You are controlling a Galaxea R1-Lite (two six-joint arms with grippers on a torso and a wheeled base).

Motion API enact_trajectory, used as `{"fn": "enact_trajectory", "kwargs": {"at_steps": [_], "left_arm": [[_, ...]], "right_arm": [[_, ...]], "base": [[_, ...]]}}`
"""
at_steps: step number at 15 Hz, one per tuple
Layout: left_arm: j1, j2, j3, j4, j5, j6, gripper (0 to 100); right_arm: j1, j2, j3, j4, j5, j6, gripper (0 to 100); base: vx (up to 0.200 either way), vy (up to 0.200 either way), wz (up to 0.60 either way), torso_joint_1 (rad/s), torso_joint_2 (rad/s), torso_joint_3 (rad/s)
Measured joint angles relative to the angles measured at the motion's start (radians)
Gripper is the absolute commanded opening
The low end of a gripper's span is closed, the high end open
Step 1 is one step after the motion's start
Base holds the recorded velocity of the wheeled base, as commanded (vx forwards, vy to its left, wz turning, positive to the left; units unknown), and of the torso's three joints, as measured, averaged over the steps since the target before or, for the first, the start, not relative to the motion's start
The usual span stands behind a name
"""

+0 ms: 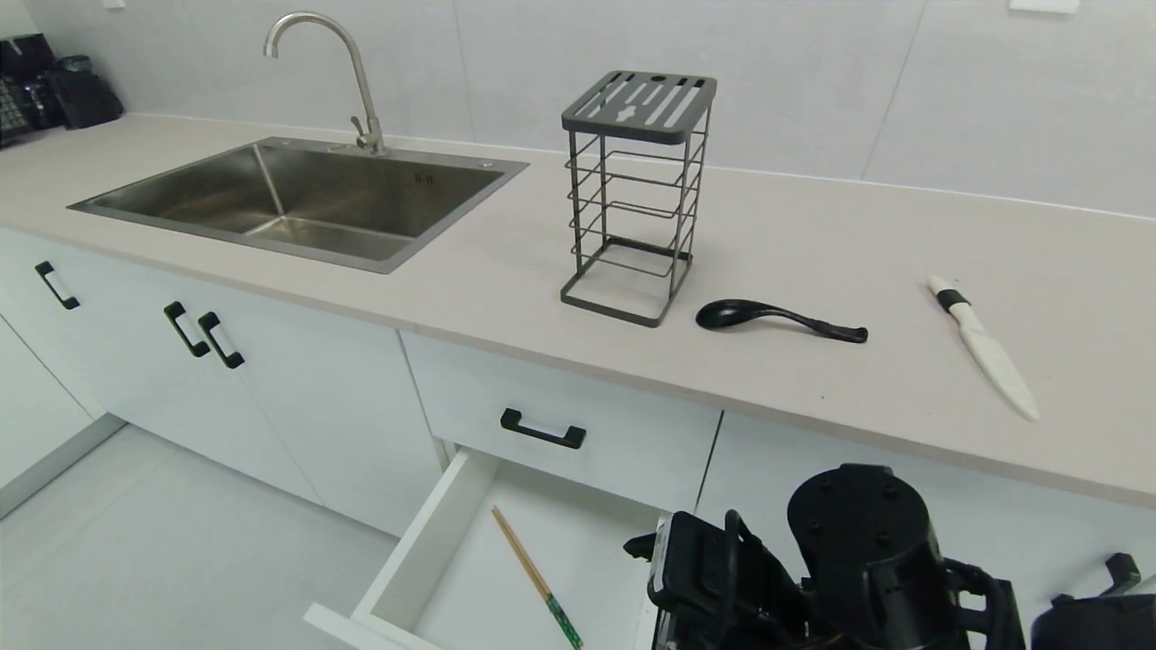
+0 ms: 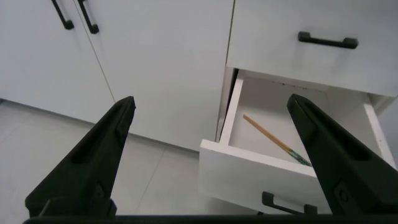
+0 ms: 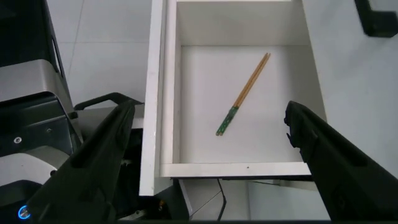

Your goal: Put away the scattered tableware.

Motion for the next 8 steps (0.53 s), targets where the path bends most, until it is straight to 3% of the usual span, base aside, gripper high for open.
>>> {"fn": "enact_trajectory", "kwargs": {"at_steps": [3, 8], "left_arm": [[0.0, 0.0, 0.0, 0.0, 0.001, 0.0, 100], [0.0, 0.0, 0.0, 0.0, 0.001, 0.0, 100]], "right_arm": [[-0.003, 0.001, 0.0, 0.001, -0.001, 0.0, 100], [-0.001, 0.002, -0.002, 0.001, -0.001, 0.01, 100]], "base": [[0.0, 0.0, 0.0, 0.391, -0.49, -0.233], [0.0, 0.0, 0.0, 0.288, -0.52, -0.246]]}}
